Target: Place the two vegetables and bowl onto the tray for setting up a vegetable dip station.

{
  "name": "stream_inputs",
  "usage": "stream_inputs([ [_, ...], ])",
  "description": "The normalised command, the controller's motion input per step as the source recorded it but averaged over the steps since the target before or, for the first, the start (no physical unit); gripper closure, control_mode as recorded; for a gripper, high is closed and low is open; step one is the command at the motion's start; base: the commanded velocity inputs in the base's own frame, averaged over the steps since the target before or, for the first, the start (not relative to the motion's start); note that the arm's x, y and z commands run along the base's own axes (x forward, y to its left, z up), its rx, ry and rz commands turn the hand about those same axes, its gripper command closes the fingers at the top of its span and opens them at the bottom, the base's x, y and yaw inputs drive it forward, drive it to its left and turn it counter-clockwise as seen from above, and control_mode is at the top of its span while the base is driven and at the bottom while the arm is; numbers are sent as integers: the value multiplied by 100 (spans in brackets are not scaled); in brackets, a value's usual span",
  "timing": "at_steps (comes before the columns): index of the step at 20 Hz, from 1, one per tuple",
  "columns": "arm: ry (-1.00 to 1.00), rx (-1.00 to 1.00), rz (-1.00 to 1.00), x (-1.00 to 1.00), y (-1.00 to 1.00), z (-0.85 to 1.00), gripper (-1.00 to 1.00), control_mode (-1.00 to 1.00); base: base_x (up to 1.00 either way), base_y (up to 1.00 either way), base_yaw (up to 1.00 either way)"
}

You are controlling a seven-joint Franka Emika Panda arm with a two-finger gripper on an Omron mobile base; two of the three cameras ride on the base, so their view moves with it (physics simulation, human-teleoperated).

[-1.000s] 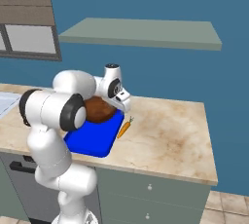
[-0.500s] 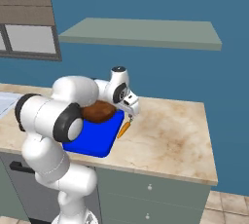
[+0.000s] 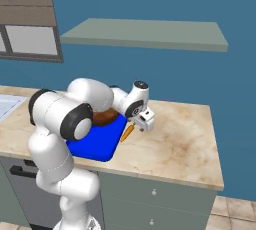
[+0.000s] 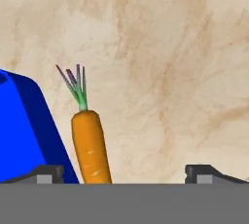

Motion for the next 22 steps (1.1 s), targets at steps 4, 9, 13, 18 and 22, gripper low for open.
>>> stream_inputs([
  [4, -1, 8, 9, 2, 1, -41, -100, -100, 0, 0, 0],
  [9, 4, 0, 10, 28, 32, -14, -100, -100, 0, 0, 0],
  [13, 4, 0, 5, 26, 19, -21, -100, -100, 0, 0, 0],
  [18, 0, 0, 0, 4, 0, -46, -100, -100, 0, 0, 0],
  [22, -2, 0, 0, 5, 4, -48, -100, -100, 0, 0, 0],
])
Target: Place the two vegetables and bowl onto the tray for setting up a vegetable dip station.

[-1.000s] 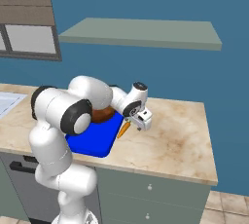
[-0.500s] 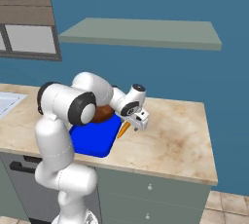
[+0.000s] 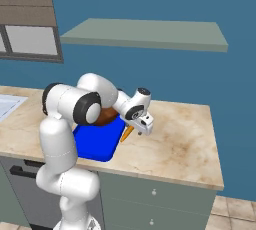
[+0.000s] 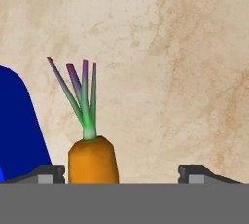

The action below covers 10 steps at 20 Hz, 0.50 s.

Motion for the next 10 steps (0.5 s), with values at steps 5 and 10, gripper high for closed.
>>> stream_inputs([
  [5, -1, 1, 0, 5, 16, -37, -100, -100, 0, 0, 0],
  [10, 1, 3, 0, 0, 0, -45, -100, -100, 0, 0, 0],
])
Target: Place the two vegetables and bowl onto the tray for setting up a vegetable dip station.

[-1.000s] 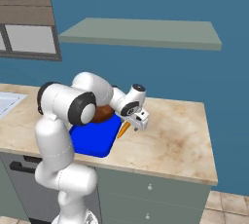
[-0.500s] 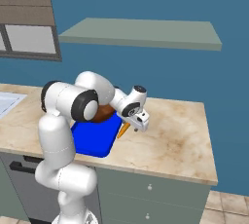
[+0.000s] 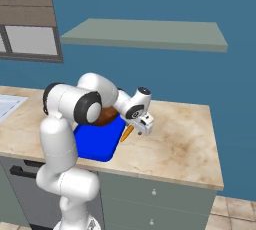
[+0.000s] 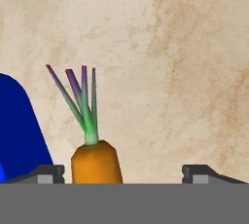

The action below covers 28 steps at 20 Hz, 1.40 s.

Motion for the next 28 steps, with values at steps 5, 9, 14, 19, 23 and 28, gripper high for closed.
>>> stream_inputs([
  [5, 3, 1, 0, -1, 11, -43, 100, -100, 0, 0, 0],
  [9, 3, 0, 3, 0, 36, -24, 100, -100, 0, 0, 0],
  [14, 1, 0, 4, -1, 32, -22, 100, -100, 0, 0, 0],
  [19, 0, 0, 2, -11, 2, -9, 100, -100, 0, 0, 0],
  [23, 0, 0, 0, -8, -47, 11, 100, -100, 0, 0, 0],
  [28, 0, 0, -1, -33, -10, 33, 100, -100, 0, 0, 0],
])
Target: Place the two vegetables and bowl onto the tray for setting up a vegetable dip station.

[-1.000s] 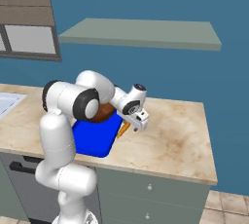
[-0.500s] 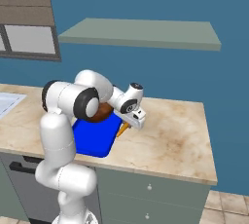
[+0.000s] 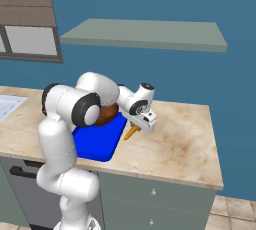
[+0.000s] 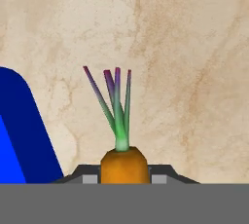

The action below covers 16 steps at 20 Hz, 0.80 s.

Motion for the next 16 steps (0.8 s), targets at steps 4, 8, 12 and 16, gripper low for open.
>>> stream_inputs([
  [4, -6, 0, 0, -72, 16, 25, 100, -100, 0, 0, 0],
  [8, -5, 1, -6, -79, 27, 20, 100, -100, 0, 0, 0],
  [12, -3, -2, -27, -29, 41, 4, 100, -100, 0, 0, 0],
  [16, 1, -2, -38, -1, 13, 0, 100, -100, 0, 0, 0],
])
